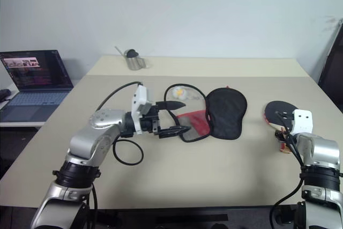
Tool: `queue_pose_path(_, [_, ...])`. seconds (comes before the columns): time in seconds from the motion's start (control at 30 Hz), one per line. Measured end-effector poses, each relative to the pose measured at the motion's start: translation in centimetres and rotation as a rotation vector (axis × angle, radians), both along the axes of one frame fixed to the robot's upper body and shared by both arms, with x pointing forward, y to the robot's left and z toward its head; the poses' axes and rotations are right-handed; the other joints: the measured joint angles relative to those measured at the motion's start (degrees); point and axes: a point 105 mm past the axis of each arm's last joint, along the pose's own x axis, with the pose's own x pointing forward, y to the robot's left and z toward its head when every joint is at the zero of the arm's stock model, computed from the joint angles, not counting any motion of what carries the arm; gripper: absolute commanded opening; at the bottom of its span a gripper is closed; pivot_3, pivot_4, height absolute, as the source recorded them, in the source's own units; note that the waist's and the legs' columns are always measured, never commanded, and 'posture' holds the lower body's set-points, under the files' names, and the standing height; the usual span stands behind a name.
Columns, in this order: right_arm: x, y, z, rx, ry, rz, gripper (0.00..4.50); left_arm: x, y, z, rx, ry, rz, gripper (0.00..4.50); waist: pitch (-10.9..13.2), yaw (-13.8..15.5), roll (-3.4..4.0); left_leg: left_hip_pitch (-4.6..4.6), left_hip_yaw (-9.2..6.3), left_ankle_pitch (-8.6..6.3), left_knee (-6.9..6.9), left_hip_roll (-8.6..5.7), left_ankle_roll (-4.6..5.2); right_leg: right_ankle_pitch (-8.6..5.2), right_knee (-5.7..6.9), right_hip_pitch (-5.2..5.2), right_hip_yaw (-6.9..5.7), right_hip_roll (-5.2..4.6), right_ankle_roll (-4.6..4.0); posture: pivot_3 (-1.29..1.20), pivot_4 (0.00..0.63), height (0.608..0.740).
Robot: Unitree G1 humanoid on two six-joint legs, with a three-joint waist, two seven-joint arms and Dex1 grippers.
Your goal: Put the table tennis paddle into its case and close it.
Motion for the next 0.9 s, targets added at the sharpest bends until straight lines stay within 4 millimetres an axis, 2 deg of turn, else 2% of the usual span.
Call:
queue_pose_path(0.1, [0.4, 0.2, -0.2, 0.004, 0.002, 0.015, 1.58, 0.0, 0.0, 0.0, 0.0, 0.0, 0.0, 4.5, 0.0, -0.1, -0.06, 0.0, -0.02, 0.0, 0.13, 0.01, 0.0, 0.01, 0.01, 0.06, 0.0, 0.01, 0.02, 0.0, 0.15, 0.74])
queue_pose_path(0.17, [0.5, 0.3, -0.2, 0.001, -0.001, 0.018, 1.1, 0.0, 0.0, 0.0, 0.0, 0.0, 0.0, 4.5, 0.0, -0.1, -0.06, -0.01, -0.03, 0.0, 0.2, 0.01, 0.0, 0.02, 0.01, 0.09, 0.0, 0.01, 0.05, 0.0, 0.15, 0.74])
queue_pose_path(0.33, [0.6, 0.3, -0.2, 0.0, -0.012, 0.017, 1.08, 0.1, 0.1, 0.0, 0.006, -0.002, 0.008, 4.5, 0.0, -0.1, -0.08, -0.02, -0.02, 0.0, 0.3, 0.02, 0.0, 0.05, 0.01, 0.12, 0.02, 0.01, 0.09, 0.0, 0.15, 0.74])
queue_pose_path(0.47, [1.0, 0.5, 0.2, -0.003, -0.034, 0.023, 1.08, 0.5, 1.6, -0.1, 0.012, -0.003, 0.072, 4.5, 0.0, -0.4, -0.03, -0.07, 0.04, 0.0, 0.29, 0.02, 0.0, 0.05, 0.08, -0.03, 0.1, 0.02, 0.09, 0.0, 0.15, 0.74])
queue_pose_path(0.57, [1.6, 0.7, 1.5, -0.011, -0.069, 0.018, 1.08, 0.6, 2.9, -0.6, 0.023, 0.008, 0.122, 4.5, 0.0, -0.5, 0.05, -0.1, 0.13, 0.0, 0.25, 0.03, 0.0, 0.04, 0.34, -0.18, 0.19, -0.01, 0.09, 0.0, 0.15, 0.74])
queue_pose_path(0.67, [2.5, 1.4, 3.7, -0.017, -0.132, 0.036, 1.08, 0.4, 3.5, -1.2, 0.039, 0.021, 0.14, 4.5, 0.1, -0.5, 0.07, -0.13, 0.12, 0.0, 0.16, 0.03, 0.0, -0.04, 0.47, -0.32, 0.17, -0.04, 0.04, 0.0, 0.15, 0.74])
queue_pose_path(0.8, [3.2, 3.9, 6.9, 0.001, -0.223, 0.099, 1.08, 0.2, 3.8, -0.9, 0.035, 0.01, 0.165, 4.5, 0.1, -0.5, 0.08, -0.2, 0.12, 0.0, 0.08, 0.06, 0.0, -0.07, 0.52, -0.46, 0.16, -0.02, 0.01, 0.0, 0.15, 0.74])
queue_pose_path(0.9, [3.4, 7.1, 7.5, 0.041, -0.237, 0.16, 1.08, -0.1, 3.9, -0.7, 0.034, -0.001, 0.173, 4.5, 0.1, -0.5, 0.08, -0.19, 0.11, 0.0, 0.02, 0.1, 0.0, -0.1, 0.6, -0.52, 0.18, 0.0, -0.02, 0.0, 0.15, 0.74])
